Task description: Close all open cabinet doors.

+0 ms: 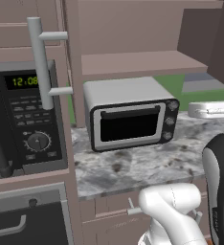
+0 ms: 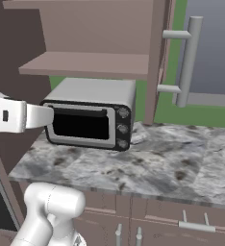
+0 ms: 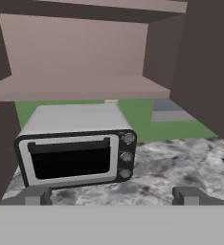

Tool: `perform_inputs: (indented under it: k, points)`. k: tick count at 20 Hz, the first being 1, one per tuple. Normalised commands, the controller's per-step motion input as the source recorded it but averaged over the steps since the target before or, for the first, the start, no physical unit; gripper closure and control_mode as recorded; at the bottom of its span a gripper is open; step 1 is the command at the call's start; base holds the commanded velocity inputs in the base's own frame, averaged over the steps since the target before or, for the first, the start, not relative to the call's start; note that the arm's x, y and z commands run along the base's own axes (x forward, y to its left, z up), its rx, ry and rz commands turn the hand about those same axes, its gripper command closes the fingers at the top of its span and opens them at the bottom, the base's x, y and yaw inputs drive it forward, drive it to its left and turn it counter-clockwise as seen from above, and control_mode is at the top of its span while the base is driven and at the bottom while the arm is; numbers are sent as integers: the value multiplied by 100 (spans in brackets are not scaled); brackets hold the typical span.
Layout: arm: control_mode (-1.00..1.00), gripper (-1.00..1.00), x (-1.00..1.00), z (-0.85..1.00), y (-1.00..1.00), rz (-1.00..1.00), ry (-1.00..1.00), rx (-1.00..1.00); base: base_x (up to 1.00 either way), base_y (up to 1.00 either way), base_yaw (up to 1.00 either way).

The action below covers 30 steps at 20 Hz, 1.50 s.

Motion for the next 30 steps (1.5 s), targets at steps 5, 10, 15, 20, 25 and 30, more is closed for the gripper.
perform_inputs:
  k: [5, 10, 15, 20, 25, 30]
  points:
    - [100, -100, 0, 0, 0, 0, 0, 0, 37, -11, 0]
    - [-100, -100, -1, 0, 0, 0, 0, 0, 8, 0, 0]
    - [-100, -100, -67, 0, -23, 0, -2, 0, 0, 0, 0]
    - [-100, -100, -62, 0, -51, 4, -7, 0, 0, 0, 0]
    - [-100, -100, -38, 0, -59, 8, -4, 0, 0, 0, 0]
    - [-100, -100, -39, 0, -61, 7, -11, 0, 0, 0, 0]
